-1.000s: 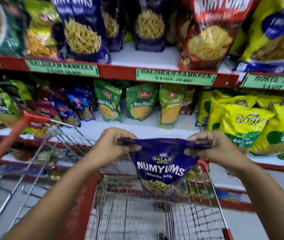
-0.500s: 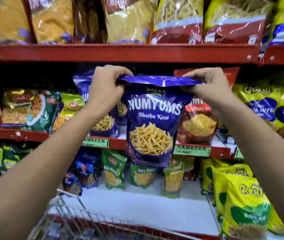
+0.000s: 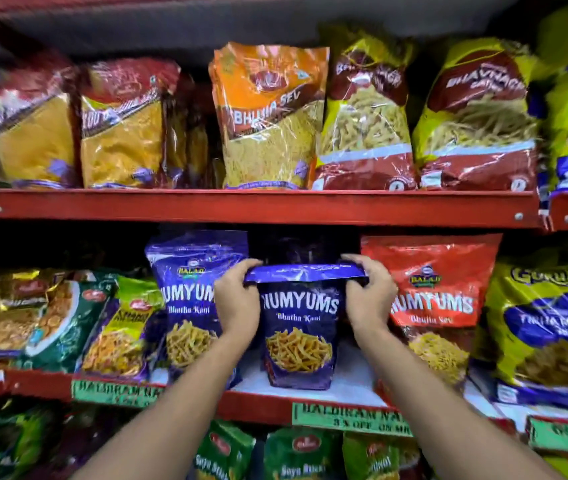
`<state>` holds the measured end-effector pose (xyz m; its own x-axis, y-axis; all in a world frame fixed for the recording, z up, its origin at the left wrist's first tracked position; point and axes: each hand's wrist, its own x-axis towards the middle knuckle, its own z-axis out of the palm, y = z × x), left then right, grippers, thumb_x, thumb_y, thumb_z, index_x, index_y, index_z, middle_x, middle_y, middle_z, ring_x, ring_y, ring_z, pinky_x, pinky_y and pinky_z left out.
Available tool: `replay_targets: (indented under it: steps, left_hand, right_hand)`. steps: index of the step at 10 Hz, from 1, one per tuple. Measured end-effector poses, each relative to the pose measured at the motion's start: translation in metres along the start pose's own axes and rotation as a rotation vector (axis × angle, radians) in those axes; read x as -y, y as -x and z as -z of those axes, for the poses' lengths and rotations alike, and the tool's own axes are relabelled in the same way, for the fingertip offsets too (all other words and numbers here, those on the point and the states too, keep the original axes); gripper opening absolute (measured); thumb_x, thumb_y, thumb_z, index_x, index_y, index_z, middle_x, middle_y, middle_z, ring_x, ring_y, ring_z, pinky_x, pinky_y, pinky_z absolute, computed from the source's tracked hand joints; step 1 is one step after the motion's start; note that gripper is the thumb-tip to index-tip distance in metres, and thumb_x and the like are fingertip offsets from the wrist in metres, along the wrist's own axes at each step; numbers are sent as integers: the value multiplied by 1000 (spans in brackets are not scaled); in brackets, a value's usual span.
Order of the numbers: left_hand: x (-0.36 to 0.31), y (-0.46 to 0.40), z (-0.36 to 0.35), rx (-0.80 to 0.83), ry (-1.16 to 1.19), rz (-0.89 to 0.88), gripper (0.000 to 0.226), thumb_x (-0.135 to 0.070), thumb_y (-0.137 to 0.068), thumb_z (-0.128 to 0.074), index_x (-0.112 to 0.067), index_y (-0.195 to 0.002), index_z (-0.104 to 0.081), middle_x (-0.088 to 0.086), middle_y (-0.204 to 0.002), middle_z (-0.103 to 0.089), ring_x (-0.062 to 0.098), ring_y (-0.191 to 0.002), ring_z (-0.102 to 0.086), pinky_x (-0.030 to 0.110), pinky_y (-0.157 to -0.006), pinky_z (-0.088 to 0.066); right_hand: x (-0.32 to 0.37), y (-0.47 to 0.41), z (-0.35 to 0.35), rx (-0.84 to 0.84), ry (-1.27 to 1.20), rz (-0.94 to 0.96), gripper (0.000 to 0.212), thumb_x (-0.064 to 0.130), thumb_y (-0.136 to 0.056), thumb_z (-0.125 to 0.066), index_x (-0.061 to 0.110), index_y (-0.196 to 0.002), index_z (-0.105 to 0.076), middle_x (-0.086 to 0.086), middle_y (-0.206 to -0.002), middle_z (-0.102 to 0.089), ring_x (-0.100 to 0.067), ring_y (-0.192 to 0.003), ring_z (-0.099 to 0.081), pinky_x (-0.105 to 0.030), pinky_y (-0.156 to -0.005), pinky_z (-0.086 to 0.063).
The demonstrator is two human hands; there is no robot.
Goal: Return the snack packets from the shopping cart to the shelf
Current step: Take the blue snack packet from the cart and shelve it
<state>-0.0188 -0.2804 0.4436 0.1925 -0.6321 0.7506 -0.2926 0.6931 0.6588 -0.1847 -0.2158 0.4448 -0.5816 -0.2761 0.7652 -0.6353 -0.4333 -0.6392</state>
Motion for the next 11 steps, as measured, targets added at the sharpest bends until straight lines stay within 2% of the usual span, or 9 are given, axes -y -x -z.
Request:
replay_targets:
  steps: [2, 3, 4, 5, 6, 7, 8, 9, 11]
  left_hand:
    - [19, 9, -19, 72, 381, 102, 45, -3, -77, -69, -12, -117, -52, 4, -105, -64, 18, -100, -63, 6, -85, -44]
    - [28, 27, -22, 134, 429, 194, 66, -14, -77, -73, -18, -132, -37, 5, -117, -55, 14, -112, -53, 25, -100, -39]
    - [35, 54, -23, 272, 412, 359, 65, -30, -79, -69, -21, -135, -36, 4, -131, -50, 13, -121, -46, 31, -104, -35]
    - [39, 74, -20, 372, 360, 501, 62, -49, -79, -61, -22, -132, -43, -9, -126, -50, 7, -115, -44, 27, -100, -34]
    - [40, 82, -16, 412, 319, 531, 63, -53, -81, -56, -22, -134, -41, -13, -120, -43, 8, -114, -42, 30, -99, -33]
    - [38, 86, -12, 425, 292, 510, 60, -59, -78, -56, -26, -127, -47, -7, -126, -57, 12, -113, -52, 34, -102, -40]
    - [34, 91, -5, 420, 269, 524, 81, -76, -64, -53, -27, -129, -46, -2, -127, -60, 16, -115, -55, 44, -104, -43]
    - [23, 93, 3, 450, 273, 542, 75, -72, -68, -53, -28, -129, -45, 0, -129, -59, 19, -116, -55, 47, -104, -43]
    - [-15, 99, 13, 435, 185, 437, 78, -62, -83, -46, -24, -145, -18, 1, -155, -27, 21, -140, -27, 44, -117, -23]
  right_hand:
    - [-16, 24, -11, 36, -284, -200, 76, 7, -77, -72, 27, -140, -35, -6, -115, -61, -17, -99, -62, -12, -84, -49]
    - [-28, 49, -13, 69, -225, -202, 76, 22, -82, -68, 32, -142, -24, -5, -119, -56, -18, -107, -59, -30, -94, -46]
    - [-39, 72, -15, 205, -99, -228, 59, 38, -85, -60, 24, -136, -35, 2, -117, -59, -14, -109, -58, -28, -92, -43]
    - [-49, 84, -16, 324, -65, -358, 43, 60, -78, -49, 29, -107, -53, 2, -106, -67, -18, -103, -62, -33, -87, -45]
    - [-53, 88, -12, 383, -40, -450, 36, 58, -83, -49, 25, -98, -56, -1, -102, -68, -17, -94, -60, -35, -83, -44]
    - [-50, 90, -5, 400, -39, -440, 46, 60, -81, -49, 25, -110, -58, 5, -108, -67, -15, -103, -60, -36, -92, -45]
    - [-42, 92, 4, 411, -46, -426, 40, 58, -81, -50, 31, -109, -57, 9, -106, -67, -12, -102, -61, -34, -93, -46]
    - [-29, 93, 14, 458, -36, -435, 27, 51, -86, -51, 36, -107, -55, 11, -103, -65, -12, -102, -60, -32, -92, -45]
    - [1, 86, 41, 460, 117, -307, 55, 47, -89, -50, 19, -135, -42, 7, -128, -54, -16, -125, -47, -27, -98, -36]
